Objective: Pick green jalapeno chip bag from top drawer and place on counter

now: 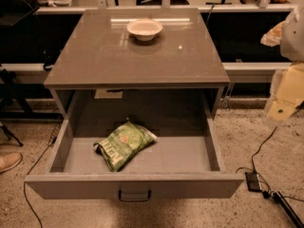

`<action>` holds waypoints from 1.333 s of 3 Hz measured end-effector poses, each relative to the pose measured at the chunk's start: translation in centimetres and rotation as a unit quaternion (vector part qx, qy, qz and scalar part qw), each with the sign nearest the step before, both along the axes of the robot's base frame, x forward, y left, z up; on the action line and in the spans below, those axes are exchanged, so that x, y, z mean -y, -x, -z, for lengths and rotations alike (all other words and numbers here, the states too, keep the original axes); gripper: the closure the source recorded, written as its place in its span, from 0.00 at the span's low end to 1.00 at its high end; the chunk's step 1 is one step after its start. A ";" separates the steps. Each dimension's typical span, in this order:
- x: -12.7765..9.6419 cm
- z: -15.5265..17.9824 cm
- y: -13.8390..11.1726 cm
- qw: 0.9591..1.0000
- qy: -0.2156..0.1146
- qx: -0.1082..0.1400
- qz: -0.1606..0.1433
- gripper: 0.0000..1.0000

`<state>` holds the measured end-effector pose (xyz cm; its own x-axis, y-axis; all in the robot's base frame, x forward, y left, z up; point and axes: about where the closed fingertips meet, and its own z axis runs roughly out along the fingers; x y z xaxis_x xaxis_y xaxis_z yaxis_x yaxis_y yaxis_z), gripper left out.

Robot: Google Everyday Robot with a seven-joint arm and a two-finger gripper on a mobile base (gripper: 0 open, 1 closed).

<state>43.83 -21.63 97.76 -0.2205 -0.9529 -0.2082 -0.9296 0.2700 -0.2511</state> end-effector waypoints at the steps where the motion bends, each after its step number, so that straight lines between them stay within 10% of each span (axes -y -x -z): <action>1: 0.0 0.0 0.0 1.000 0.000 0.000 0.000 0.00; 3: -0.7 5.8 0.1 0.995 -0.086 -0.016 0.045 0.00; 4: -4.4 10.6 -0.4 0.979 -0.190 -0.035 0.061 0.00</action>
Offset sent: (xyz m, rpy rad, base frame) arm 0.0009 -0.0049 -0.0270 0.0763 -0.0099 -0.0624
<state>44.28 -17.18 87.12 -0.3548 -0.7755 -0.5222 -0.8960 0.4416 -0.0470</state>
